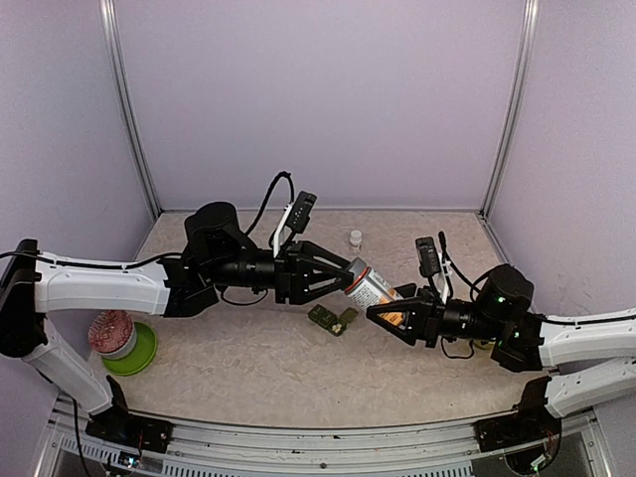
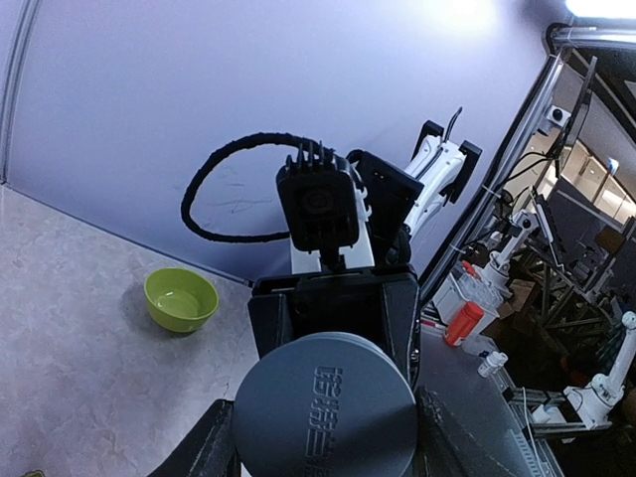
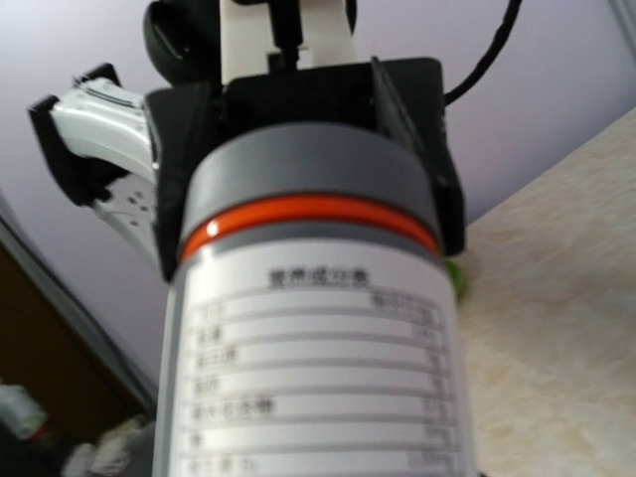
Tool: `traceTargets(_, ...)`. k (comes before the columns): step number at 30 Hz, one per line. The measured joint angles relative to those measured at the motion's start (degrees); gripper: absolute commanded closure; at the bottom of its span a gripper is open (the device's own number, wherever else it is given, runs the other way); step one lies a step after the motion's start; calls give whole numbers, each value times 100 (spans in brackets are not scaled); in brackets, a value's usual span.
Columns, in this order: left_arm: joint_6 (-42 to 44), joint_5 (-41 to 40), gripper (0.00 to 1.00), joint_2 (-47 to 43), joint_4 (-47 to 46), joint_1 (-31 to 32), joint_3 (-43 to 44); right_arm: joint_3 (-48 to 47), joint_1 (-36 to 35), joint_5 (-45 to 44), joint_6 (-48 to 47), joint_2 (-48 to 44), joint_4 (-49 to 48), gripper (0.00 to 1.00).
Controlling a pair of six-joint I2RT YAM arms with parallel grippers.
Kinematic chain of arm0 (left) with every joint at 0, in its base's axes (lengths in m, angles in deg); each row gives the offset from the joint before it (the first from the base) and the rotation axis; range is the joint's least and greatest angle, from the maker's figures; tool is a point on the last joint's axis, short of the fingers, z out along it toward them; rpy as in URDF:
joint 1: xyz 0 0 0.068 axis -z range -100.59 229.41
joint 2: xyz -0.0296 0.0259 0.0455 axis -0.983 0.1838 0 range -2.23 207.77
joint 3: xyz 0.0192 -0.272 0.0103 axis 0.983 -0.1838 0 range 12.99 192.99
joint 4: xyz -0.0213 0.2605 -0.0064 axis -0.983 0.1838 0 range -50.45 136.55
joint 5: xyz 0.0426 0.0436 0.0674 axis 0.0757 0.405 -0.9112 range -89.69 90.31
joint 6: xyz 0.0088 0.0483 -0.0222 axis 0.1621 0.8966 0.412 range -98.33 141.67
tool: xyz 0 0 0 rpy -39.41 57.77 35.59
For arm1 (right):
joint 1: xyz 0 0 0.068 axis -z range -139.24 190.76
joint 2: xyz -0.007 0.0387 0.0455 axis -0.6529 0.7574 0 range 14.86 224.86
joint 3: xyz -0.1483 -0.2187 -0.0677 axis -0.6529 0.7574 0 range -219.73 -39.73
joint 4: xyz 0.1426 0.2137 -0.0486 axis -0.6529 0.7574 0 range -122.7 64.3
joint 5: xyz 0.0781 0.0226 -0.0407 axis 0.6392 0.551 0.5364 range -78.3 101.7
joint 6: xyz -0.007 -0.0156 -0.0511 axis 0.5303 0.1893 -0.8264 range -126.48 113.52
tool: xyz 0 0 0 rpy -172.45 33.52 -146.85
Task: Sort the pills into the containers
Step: Screw the lid of the pill bottle onto the pill bottle.
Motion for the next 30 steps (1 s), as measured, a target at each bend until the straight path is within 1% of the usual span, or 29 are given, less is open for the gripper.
traceTargets(5,188,33,66,-46,2,24,-2,48,103,350,483,136,-409,75)
traceTargets(6,214,37,64,-52,2,33,-4,74,118,407,581,162,-505,75)
traceTargets(10,337,33,41,-83,7,63,-55,131,173,625,866,247,-745,75)
traceTargets(15,590,61,10,-122,46,133,-63,118,199,647,994,201,-721,75)
traceTargets(16,608,59,4,-122,66,153,-61,118,203,623,981,168,-654,75)
traceTargets(17,601,42,2,-122,87,170,-61,118,210,597,953,133,-577,75)
traceTargets(21,365,28,1,-122,173,184,-42,85,225,470,673,-7,-168,75)
traceTargets(24,13,-28,1,-122,280,109,-7,7,227,339,339,-87,181,75)
traceTargets(27,-365,-79,1,-111,452,-13,94,-96,262,96,-87,-166,570,75)
traceTargets(30,-656,-168,1,7,804,-109,398,-249,295,-181,-608,-216,1036,76)
